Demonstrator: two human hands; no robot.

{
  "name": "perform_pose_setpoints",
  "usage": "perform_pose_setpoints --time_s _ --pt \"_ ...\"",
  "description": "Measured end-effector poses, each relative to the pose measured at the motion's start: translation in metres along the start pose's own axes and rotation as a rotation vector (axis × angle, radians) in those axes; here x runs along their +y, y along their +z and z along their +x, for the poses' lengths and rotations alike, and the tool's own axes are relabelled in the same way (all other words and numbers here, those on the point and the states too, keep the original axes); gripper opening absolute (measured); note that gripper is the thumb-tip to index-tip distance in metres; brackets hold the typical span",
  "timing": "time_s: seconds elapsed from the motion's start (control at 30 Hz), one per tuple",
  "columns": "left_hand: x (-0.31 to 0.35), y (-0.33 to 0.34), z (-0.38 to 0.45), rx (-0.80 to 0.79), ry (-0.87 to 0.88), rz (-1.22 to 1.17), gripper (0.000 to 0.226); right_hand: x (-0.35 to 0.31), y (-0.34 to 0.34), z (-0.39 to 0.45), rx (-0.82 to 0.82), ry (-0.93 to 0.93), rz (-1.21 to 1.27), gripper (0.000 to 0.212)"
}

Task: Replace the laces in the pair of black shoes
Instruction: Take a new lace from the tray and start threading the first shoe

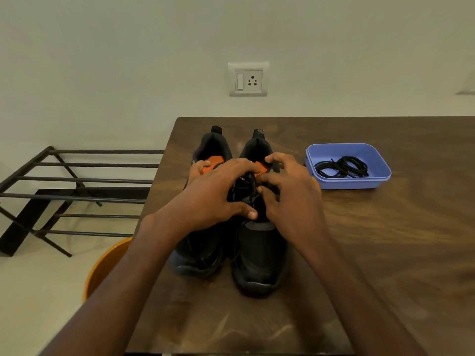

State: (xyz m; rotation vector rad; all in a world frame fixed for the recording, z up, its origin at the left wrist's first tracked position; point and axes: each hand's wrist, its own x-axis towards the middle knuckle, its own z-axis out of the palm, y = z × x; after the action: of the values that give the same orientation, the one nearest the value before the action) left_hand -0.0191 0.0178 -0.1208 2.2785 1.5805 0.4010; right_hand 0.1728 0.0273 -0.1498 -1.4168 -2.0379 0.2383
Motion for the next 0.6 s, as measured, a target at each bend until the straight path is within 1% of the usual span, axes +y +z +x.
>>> perform_pose_setpoints --time_s 0.07,0.13,0.2,0.27,0.3,0.33,0.37,0.43,0.5,0.6 --pt "0.0 -0.001 0.003 0.002 -0.015 -0.024 0.079 0.001 0.002 0.0 0.029 0.007 0.026 0.013" --pt "0.002 -0.001 0.004 0.002 -0.016 -0.024 0.081 0.0 0.003 0.0 0.095 0.054 0.103 0.009" --pt "0.003 -0.002 0.004 -0.002 -0.041 -0.041 0.082 -0.001 0.0 -0.001 0.177 0.187 0.204 0.006" --pt "0.004 -0.003 0.003 0.009 -0.06 -0.047 0.083 0.002 -0.006 -0.001 0.233 0.325 0.354 0.011" --pt "0.005 -0.004 0.002 0.01 -0.069 -0.044 0.083 0.004 -0.009 -0.001 0.247 0.356 0.422 0.014" --pt "0.006 -0.005 0.001 0.011 -0.074 -0.043 0.084 0.006 -0.011 0.0 0.257 0.34 0.444 0.016" --pt "0.006 -0.004 0.002 0.01 -0.074 -0.048 0.084 0.007 -0.013 0.0 0.264 0.286 0.419 0.019" --pt "0.006 -0.002 0.002 0.009 -0.06 -0.063 0.086 0.008 -0.011 0.001 0.253 0.142 0.321 0.024" --pt "0.003 0.001 0.004 0.012 -0.037 -0.07 0.088 0.005 -0.003 0.001 0.186 0.043 0.186 0.026" --pt "-0.002 0.005 0.005 0.003 -0.059 -0.08 0.095 -0.004 0.004 0.001 0.074 0.03 0.049 0.034"
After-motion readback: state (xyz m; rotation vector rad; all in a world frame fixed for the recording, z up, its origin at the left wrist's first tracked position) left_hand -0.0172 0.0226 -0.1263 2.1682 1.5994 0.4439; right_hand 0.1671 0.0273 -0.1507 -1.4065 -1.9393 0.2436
